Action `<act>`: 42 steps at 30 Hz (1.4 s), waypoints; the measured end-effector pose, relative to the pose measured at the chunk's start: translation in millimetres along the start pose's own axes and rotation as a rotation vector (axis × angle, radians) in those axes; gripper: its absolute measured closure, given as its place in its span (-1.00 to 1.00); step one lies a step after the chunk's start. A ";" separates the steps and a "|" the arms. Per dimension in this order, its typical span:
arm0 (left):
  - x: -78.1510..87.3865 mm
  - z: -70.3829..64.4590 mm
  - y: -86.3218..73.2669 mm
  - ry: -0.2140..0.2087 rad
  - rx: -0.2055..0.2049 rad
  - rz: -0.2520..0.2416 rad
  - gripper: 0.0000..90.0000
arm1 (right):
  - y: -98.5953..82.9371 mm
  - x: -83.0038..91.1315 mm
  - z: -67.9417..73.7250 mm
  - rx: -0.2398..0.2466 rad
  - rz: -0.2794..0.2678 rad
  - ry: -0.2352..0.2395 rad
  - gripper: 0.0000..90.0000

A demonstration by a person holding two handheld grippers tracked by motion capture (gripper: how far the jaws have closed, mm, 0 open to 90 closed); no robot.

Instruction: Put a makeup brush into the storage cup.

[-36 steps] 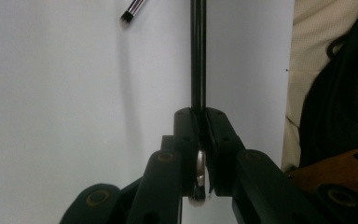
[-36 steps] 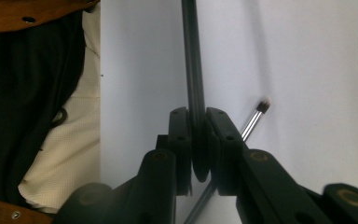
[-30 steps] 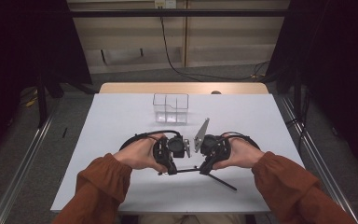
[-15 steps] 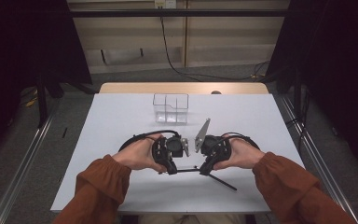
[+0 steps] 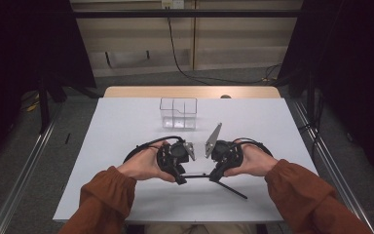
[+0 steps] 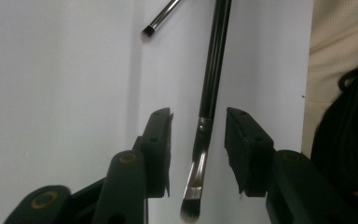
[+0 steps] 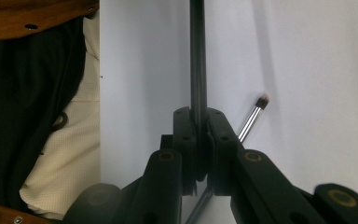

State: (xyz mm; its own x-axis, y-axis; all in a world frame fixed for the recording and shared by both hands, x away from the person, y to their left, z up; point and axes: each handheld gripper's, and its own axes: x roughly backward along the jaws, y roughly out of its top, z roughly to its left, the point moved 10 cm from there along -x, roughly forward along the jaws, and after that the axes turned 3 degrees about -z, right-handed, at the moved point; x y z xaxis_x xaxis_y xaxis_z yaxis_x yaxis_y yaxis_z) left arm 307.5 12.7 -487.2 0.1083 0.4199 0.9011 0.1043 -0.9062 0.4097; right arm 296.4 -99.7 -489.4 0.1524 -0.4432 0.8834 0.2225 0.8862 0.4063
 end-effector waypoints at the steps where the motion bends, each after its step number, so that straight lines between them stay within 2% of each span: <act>1: 1.8 1.1 0.0 0.002 -0.002 -0.003 0.19 | -0.4 0.0 0.6 -0.007 0.001 0.004 0.87; 6: 3.3 5.9 1.8 0.045 0.025 -0.068 -0.10 | -2.3 0.0 0.1 -0.020 0.001 0.006 0.87; 7: 3.7 8.0 0.9 0.055 0.016 -0.069 -0.15 | -2.7 -0.2 -0.2 -0.022 0.000 0.004 0.87; 10: 3.2 11.2 -2.3 0.068 0.040 -0.083 -0.38 | -3.5 -0.4 -1.9 -0.019 -0.012 -0.003 0.87; 15: 4.4 13.8 -6.6 0.086 0.067 -0.122 -0.57 | -6.4 3.5 -2.8 -0.027 -0.031 -0.008 0.87; 19: 8.5 16.7 -8.5 0.118 0.091 -0.163 -0.74 | -9.5 5.7 -4.3 -0.032 -0.051 -0.012 0.87; 23: 12.0 18.9 -13.4 0.141 0.108 -0.200 -0.82 | -15.9 6.6 -5.2 -0.050 -0.057 -0.018 0.87; 26: 16.0 20.1 -17.8 0.149 0.128 -0.247 -0.90 | -20.5 8.6 -5.7 -0.065 -0.067 -0.024 0.87; 30: 19.8 24.0 -26.3 0.180 0.153 -0.276 -0.90 | -26.8 10.3 -6.6 -0.094 -0.082 -0.033 0.87; 35: 25.1 22.7 -33.2 0.214 0.184 -0.315 -0.90 | -32.7 12.3 -6.2 -0.114 -0.107 -0.044 0.87; 42: 28.3 21.5 -41.9 0.236 0.223 -0.359 -0.90 | -44.1 17.8 -5.7 -0.137 -0.129 -0.056 0.87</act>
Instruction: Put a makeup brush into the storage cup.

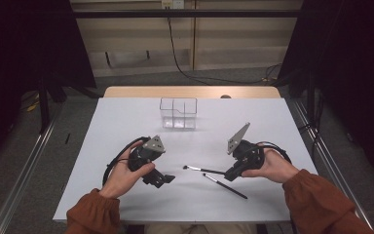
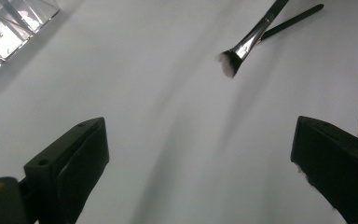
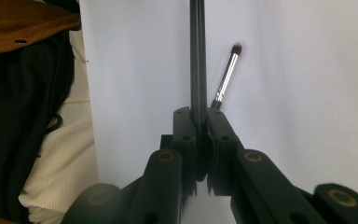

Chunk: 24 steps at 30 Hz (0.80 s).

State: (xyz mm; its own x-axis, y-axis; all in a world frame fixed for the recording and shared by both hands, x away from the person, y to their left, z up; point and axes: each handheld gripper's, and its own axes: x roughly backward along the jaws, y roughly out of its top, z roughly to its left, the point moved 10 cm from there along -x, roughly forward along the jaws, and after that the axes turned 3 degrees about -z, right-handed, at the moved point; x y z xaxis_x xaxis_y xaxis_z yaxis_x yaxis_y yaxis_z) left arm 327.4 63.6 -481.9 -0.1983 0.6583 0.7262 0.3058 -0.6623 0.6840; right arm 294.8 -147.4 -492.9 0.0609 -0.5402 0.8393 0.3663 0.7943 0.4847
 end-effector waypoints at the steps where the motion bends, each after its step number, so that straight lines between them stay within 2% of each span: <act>1: 0.9 0.8 -0.7 0.005 0.000 -0.001 -0.91 | -2.0 0.3 0.0 -0.005 0.000 -0.001 0.87; 9: 9.5 3.5 -4.9 0.050 0.013 -0.042 -0.91 | -9.9 3.0 3.3 -0.016 -0.031 -0.013 0.87; 13: 10.3 4.2 -12.1 0.061 0.028 -0.053 -0.92 | -15.0 1.3 1.9 -0.036 -0.049 -0.025 0.87; 15: 10.6 4.0 -15.3 0.054 0.035 -0.055 -0.92 | -17.0 -0.4 1.7 -0.042 -0.055 -0.029 0.87; 20: 12.6 5.2 -19.2 0.056 0.063 -0.089 -0.92 | -13.0 -1.3 1.8 -0.055 -0.113 -0.033 0.87; 24: 14.6 4.9 -23.5 0.058 0.066 -0.094 -0.92 | -10.9 -3.9 0.0 -0.086 -0.164 -0.047 0.87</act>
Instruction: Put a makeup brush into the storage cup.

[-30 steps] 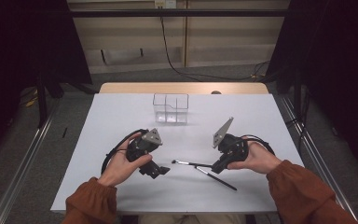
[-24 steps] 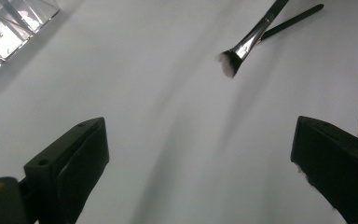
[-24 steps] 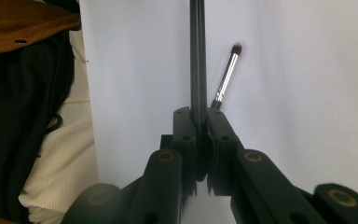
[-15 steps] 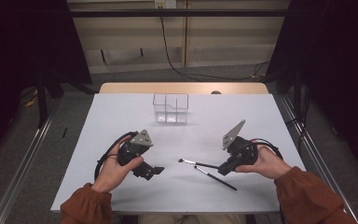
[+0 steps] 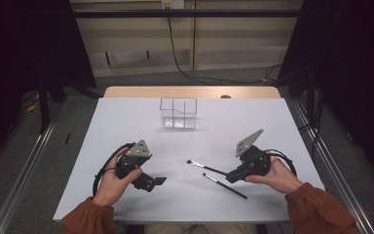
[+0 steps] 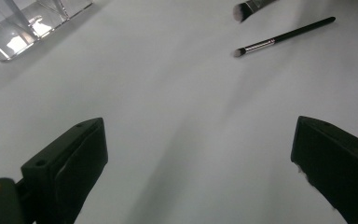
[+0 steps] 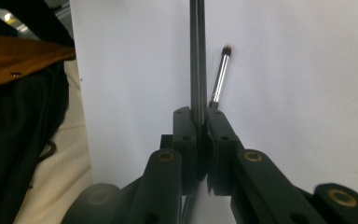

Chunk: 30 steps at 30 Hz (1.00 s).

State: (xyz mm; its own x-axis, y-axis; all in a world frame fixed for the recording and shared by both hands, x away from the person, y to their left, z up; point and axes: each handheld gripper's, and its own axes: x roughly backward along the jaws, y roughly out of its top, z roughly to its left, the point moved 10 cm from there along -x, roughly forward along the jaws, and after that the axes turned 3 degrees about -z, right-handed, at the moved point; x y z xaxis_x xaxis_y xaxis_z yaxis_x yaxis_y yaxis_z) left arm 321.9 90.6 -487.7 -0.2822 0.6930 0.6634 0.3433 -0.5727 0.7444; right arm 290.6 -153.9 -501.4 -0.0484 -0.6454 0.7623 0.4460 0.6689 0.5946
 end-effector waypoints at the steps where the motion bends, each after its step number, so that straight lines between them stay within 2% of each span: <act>1: 0.2 0.0 -1.0 0.005 0.003 -0.002 -0.92 | 1.2 -0.3 -0.6 -0.003 -0.017 -0.002 0.87; 5: 0.0 1.3 -5.9 -0.012 0.026 -0.007 -0.91 | 5.7 -1.2 -0.1 -0.010 -0.069 -0.012 0.87; 8: -0.3 5.5 -9.6 0.006 0.034 -0.001 -0.92 | 7.8 -3.5 1.1 -0.016 -0.120 -0.012 0.87; 12: -0.3 6.6 -9.7 0.009 0.039 -0.007 -0.92 | 7.8 -6.4 3.3 -0.016 -0.163 -0.010 0.87; 16: -0.8 7.0 -10.4 0.021 0.046 -0.008 -0.92 | 13.1 -4.9 5.1 -0.015 -0.234 -0.005 0.87; 21: -1.3 7.4 -11.9 0.017 0.049 -0.007 -0.92 | 17.5 -5.6 6.5 0.002 -0.289 -0.005 0.87; 25: -1.5 3.8 -11.8 0.006 0.044 -0.002 -0.92 | 19.7 -6.0 5.3 -0.011 -0.341 -0.004 0.87; 30: -2.2 2.2 -10.8 0.012 0.036 -0.008 -0.92 | 21.2 -7.0 3.9 -0.009 -0.391 -0.017 0.87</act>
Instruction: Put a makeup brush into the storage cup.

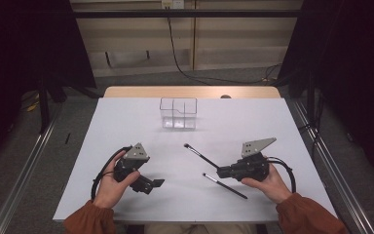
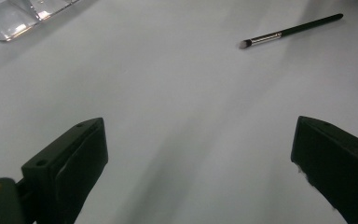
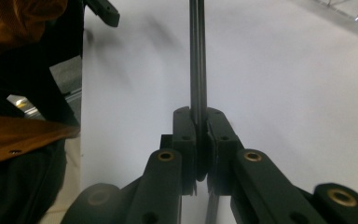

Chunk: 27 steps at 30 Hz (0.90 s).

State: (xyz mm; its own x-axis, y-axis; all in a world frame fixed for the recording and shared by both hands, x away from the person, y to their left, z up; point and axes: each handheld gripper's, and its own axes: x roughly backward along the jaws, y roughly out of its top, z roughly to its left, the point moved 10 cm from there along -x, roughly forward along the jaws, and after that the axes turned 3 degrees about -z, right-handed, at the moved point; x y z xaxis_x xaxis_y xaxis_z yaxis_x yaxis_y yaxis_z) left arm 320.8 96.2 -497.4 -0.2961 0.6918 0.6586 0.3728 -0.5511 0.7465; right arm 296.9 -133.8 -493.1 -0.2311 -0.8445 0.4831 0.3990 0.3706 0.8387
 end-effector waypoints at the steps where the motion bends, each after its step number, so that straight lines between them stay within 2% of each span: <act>1: 0.3 0.4 0.2 0.001 0.000 -0.002 -0.92 | 2.1 0.2 0.5 0.001 -0.018 0.004 0.87; 6: 1.0 1.4 1.1 0.010 0.001 -0.012 -0.91 | 11.3 2.8 0.6 0.016 -0.097 -0.005 0.87; 11: 2.1 2.4 3.6 0.027 -0.006 -0.033 -0.92 | 16.3 5.5 0.0 0.032 -0.145 -0.022 0.87; 14: 1.5 0.8 7.2 0.047 0.002 -0.071 -0.92 | 18.0 5.8 1.0 0.037 -0.160 -0.019 0.87; 21: -0.4 -4.2 17.2 0.072 -0.002 -0.173 -0.93 | 17.0 3.1 2.5 0.035 -0.155 -0.015 0.87; 23: -0.5 -6.4 20.4 0.068 -0.003 -0.189 -0.93 | 17.8 2.8 3.2 0.035 -0.161 -0.013 0.87; 25: -1.1 -9.8 24.9 0.053 0.005 -0.220 -0.93 | 19.3 2.5 4.0 0.041 -0.172 -0.010 0.87; 27: -1.2 -11.8 30.5 0.059 -0.002 -0.261 -0.94 | 20.7 2.4 5.0 0.043 -0.183 -0.007 0.87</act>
State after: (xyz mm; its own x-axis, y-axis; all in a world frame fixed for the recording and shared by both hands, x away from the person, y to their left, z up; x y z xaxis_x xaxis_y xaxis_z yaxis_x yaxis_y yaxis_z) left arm 322.1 73.0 -474.2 -0.4325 0.7826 0.4477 0.2756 -0.3581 0.8921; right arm 300.1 -126.2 -473.3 -0.3026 -0.8967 0.3230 0.3110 0.2274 0.9228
